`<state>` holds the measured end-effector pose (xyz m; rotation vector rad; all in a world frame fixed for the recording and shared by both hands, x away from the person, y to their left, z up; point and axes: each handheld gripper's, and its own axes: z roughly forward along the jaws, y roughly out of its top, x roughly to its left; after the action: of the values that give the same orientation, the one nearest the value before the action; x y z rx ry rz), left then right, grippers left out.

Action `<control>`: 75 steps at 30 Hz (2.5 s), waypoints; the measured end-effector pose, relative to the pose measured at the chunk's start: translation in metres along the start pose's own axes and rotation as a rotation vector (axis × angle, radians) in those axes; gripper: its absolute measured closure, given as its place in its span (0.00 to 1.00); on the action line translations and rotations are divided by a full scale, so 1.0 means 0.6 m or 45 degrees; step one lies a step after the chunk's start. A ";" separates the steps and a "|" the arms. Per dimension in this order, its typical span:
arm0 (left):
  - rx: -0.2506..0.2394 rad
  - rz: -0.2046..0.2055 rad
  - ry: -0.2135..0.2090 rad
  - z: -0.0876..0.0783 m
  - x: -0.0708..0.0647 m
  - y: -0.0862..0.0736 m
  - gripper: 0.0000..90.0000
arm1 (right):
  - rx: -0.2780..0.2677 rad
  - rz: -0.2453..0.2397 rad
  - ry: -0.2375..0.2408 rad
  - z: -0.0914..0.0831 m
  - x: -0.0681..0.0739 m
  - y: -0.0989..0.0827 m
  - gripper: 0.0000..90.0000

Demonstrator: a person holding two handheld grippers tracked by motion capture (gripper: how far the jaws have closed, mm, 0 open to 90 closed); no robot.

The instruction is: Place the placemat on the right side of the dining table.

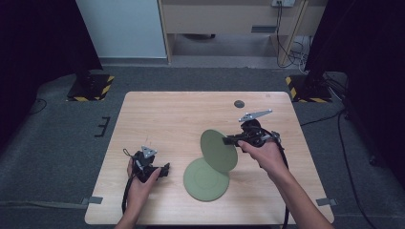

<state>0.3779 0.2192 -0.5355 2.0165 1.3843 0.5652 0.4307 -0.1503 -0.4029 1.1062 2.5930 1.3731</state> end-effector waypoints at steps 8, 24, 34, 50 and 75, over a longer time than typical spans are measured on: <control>0.000 0.000 -0.001 0.000 0.000 -0.001 0.03 | -0.036 0.031 -0.028 -0.005 -0.012 0.004 0.96; -0.001 0.002 -0.003 0.000 0.000 -0.001 0.03 | -0.136 0.119 -0.135 -0.024 -0.047 0.008 0.96; -0.001 0.004 -0.003 0.000 0.000 -0.001 0.02 | -0.187 0.143 -0.207 -0.034 -0.055 0.017 0.96; -0.003 0.007 -0.003 0.001 -0.001 -0.001 0.02 | -0.254 0.221 -0.332 -0.045 -0.089 0.018 0.96; -0.005 0.006 -0.002 0.001 -0.001 -0.001 0.02 | -0.331 0.337 -0.483 -0.090 -0.170 -0.001 0.96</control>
<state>0.3779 0.2185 -0.5364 2.0173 1.3773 0.5676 0.4899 -0.2494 -0.4008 1.5274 2.0012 1.3331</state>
